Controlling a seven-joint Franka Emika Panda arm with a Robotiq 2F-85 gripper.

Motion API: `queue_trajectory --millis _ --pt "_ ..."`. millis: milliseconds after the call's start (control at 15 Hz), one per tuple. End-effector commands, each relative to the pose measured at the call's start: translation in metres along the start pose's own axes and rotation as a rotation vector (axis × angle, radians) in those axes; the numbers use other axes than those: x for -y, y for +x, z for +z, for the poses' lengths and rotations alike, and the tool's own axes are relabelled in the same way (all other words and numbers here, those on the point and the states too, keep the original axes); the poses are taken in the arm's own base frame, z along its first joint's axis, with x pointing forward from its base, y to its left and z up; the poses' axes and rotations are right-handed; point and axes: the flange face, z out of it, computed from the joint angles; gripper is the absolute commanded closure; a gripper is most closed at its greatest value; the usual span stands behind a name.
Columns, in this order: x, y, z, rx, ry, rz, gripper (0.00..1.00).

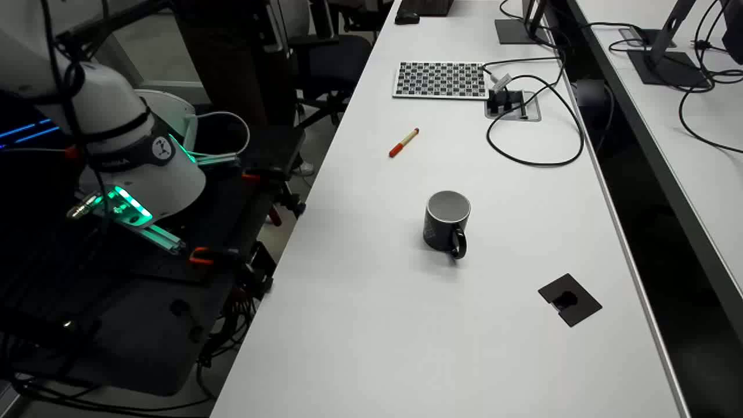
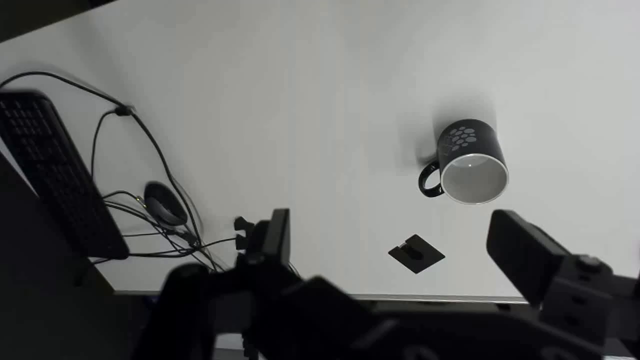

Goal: Put the pen in the mug

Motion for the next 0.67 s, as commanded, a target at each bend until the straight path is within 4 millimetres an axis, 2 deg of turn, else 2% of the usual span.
queue_trajectory --millis 0,400,533,600 --pt "0.000 0.000 0.000 0.004 -0.001 -0.001 0.00" --pt "0.031 -0.009 0.004 0.033 0.032 -0.252 0.00" --pt "0.038 -0.008 0.003 0.033 0.019 -0.262 0.00" --pt "0.032 -0.011 0.001 0.018 0.021 -0.231 0.00"
